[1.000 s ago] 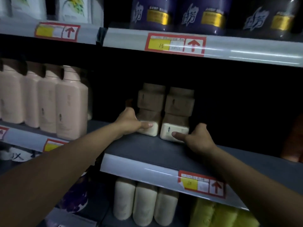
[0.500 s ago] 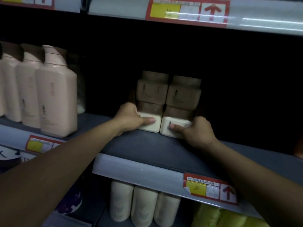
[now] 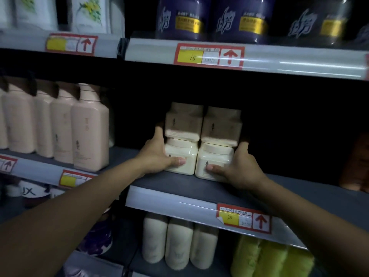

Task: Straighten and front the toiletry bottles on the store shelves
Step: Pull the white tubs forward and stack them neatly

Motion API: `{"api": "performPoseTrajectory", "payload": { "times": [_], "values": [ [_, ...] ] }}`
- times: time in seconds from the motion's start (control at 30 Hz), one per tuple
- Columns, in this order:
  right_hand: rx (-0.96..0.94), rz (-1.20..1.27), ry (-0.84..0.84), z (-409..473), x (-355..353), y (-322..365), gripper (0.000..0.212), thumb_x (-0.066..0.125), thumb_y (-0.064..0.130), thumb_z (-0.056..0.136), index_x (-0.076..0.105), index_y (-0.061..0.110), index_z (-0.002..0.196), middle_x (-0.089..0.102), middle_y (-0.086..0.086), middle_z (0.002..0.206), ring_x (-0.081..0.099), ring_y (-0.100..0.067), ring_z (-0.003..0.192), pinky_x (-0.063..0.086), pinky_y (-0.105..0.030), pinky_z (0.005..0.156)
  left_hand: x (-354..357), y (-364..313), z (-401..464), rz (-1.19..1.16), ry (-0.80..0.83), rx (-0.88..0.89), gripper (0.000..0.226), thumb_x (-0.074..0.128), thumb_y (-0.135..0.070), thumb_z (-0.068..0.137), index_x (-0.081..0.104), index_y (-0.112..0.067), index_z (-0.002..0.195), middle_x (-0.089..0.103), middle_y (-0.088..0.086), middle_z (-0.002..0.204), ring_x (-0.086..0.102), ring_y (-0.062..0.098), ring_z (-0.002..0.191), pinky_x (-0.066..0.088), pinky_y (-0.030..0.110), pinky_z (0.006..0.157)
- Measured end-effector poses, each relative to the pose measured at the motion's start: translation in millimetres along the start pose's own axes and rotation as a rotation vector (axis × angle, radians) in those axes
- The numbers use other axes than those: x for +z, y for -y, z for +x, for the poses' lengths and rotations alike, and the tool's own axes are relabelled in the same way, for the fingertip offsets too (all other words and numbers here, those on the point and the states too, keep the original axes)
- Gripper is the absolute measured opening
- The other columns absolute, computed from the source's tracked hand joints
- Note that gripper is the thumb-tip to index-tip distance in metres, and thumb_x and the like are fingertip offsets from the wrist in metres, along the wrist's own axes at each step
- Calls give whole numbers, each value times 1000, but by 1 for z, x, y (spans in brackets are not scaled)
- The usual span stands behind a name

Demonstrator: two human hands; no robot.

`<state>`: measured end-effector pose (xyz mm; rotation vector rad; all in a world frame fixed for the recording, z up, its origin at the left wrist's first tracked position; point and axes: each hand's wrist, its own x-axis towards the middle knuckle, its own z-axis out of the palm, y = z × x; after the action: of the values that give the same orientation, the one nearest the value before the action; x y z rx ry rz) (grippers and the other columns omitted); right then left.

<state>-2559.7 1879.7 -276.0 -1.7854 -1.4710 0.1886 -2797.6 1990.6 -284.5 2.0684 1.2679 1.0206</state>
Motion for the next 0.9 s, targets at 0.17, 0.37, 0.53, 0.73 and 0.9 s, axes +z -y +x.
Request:
{"api": "performPoseTrajectory", "payload": {
  "times": [0.17,0.37,0.53,0.73,0.9],
  "values": [
    [-58,89,-17,-24,-5,0,87,96,50,60,30,35,115,68,2,123,69,-24,110,58,-50,97,-4,-6,-23,-101,5,50,113,94,-57,43,27,-46,133,73,-1,119,70,19,110,54,45,105],
    [-125,86,-29,-49,-14,4,102,96,41,66,23,38,138,60,13,123,65,-21,117,56,-47,99,-6,-19,-49,-99,-7,61,136,92,-59,41,10,-53,149,68,-2,130,67,20,117,49,47,110],
    [-142,100,-24,-62,-27,-2,113,95,38,68,16,40,148,59,13,125,63,-20,119,54,-46,102,-1,-32,-66,-105,-16,77,134,91,-61,41,10,-56,148,64,-4,134,66,20,117,51,49,109],
    [-135,86,-57,-74,-41,-11,112,95,43,66,16,47,145,61,11,130,63,-23,120,54,-52,101,12,-47,-76,-86,-28,85,131,89,-61,41,10,-57,146,66,-4,130,68,20,114,53,49,106],
    [-131,78,-57,-80,-55,-22,117,95,42,65,14,46,149,59,11,134,62,-24,122,54,-54,101,23,-60,-83,-80,-32,106,132,92,-58,44,9,-54,147,66,-5,132,68,21,114,54,50,104]
  ]
}}
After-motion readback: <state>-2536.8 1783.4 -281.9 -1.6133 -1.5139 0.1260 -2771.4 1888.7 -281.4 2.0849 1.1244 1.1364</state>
